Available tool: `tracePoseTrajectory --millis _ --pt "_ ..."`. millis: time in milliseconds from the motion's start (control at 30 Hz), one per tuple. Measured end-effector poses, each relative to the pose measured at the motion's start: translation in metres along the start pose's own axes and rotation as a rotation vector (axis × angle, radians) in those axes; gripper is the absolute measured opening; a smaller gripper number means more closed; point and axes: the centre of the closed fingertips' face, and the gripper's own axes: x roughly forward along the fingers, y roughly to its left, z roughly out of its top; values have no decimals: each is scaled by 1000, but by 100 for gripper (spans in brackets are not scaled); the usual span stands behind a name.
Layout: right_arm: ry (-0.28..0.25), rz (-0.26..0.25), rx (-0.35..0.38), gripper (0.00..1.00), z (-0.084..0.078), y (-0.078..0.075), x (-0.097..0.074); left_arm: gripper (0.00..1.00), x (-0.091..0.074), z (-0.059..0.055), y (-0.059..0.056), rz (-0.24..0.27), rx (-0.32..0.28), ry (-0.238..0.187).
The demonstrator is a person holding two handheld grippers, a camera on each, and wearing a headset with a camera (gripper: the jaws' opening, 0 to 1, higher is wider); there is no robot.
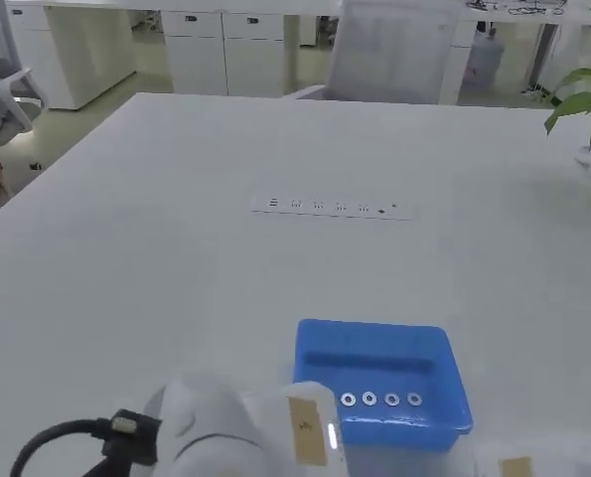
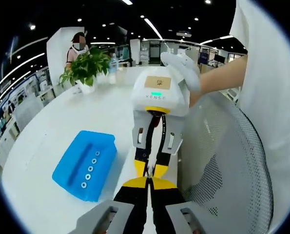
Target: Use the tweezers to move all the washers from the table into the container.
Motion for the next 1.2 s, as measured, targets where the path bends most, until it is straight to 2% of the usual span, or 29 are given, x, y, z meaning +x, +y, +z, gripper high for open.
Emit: tracePoseTrajectory --millis 67,133,200,233,300,367,433,633,700,767,800,867,967,1033,1100,1200 --pt "1 4 17 7 -1 0 3 0 3 -11 0 -3 20 40" --pt "-18 5 49 9 -2 1 6 0 6 -21 -1 -14 21 61" --pt "-25 9 101 17 -6 2 8 0 10 -29 -1 -23 20 82" --pt "-5 10 133 21 -11 4 8 0 12 -34 0 -29 26 97" --pt "-3 6 142 27 -13 4 6 0 15 -42 1 -38 42 131" --pt "-24 -4 171 26 -14 7 -3 0 18 -48 3 -46 49 152" --pt "-62 -31 230 27 -14 9 -13 0 21 -55 4 -61 53 184" --pt "-115 -151 371 35 -30 7 -53 0 30 -67 6 -94 48 251" --pt "-116 -183 402 36 -36 6 -64 0 32 -69 6 -101 40 271" --pt "-104 -219 407 37 -43 6 -77 0 34 -73 7 -107 28 297" --pt "-80 -251 416 37 -49 5 -87 0 36 -74 7 -107 21 308" --pt "-69 -280 409 38 -52 5 -100 0 39 -76 5 -109 14 325" --pt "-93 -327 417 39 -50 5 -123 0 41 -79 4 -111 1 357" --pt "-114 -350 418 39 -49 5 -134 0 41 -78 4 -107 -4 356" --pt "-122 -360 426 39 -49 5 -140 0 41 -78 4 -109 -12 359" --pt "-172 -387 442 40 -41 5 -148 0 41 -79 3 -111 -9 371"
